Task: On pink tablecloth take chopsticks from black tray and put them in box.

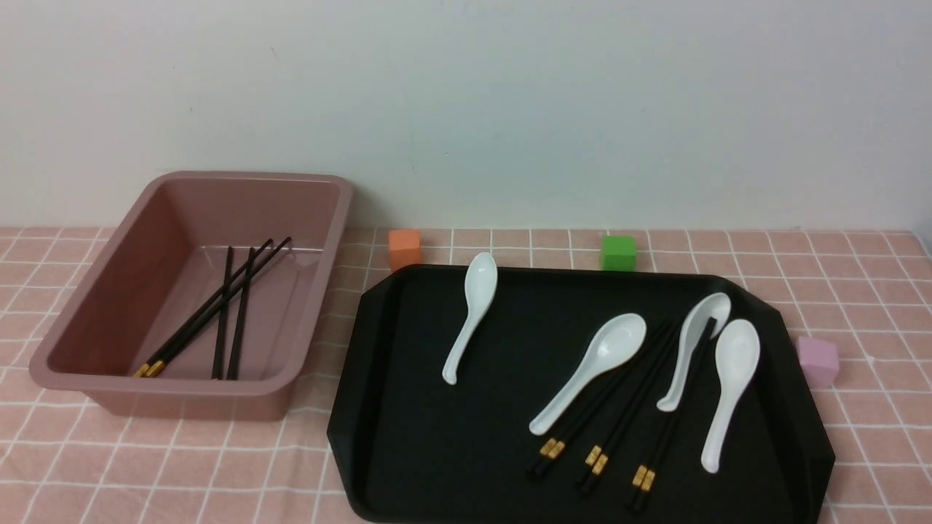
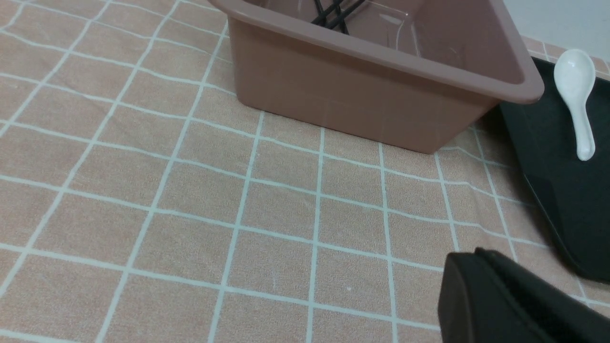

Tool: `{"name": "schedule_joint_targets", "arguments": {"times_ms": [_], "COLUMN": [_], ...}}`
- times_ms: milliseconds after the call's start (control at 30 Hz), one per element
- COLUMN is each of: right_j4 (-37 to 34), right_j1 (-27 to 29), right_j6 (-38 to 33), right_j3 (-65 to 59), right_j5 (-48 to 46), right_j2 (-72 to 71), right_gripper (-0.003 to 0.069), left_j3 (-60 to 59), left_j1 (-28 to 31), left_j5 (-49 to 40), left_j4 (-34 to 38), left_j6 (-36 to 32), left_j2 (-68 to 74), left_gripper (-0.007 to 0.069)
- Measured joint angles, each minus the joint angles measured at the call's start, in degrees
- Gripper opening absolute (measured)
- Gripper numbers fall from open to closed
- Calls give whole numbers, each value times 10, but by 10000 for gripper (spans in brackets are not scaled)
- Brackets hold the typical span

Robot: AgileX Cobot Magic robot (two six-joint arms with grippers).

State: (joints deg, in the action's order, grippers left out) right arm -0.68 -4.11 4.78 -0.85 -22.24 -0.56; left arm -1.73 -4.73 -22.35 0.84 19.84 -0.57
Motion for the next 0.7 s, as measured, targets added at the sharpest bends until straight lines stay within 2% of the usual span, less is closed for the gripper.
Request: {"name": "schedule_joint_targets", "arguments": {"times_ms": [700], "right_j4": [0], "right_j1": [0], "right_j6": [0], "right_j3": [0], "right_j5": [0], "right_j2": [0], "right_gripper": [240], "left_j3": [0], "left_j1": [0], "left_j5": [0], "left_j4": [0], "left_j6": [0], "left_j2": [0], "left_gripper": [22]}}
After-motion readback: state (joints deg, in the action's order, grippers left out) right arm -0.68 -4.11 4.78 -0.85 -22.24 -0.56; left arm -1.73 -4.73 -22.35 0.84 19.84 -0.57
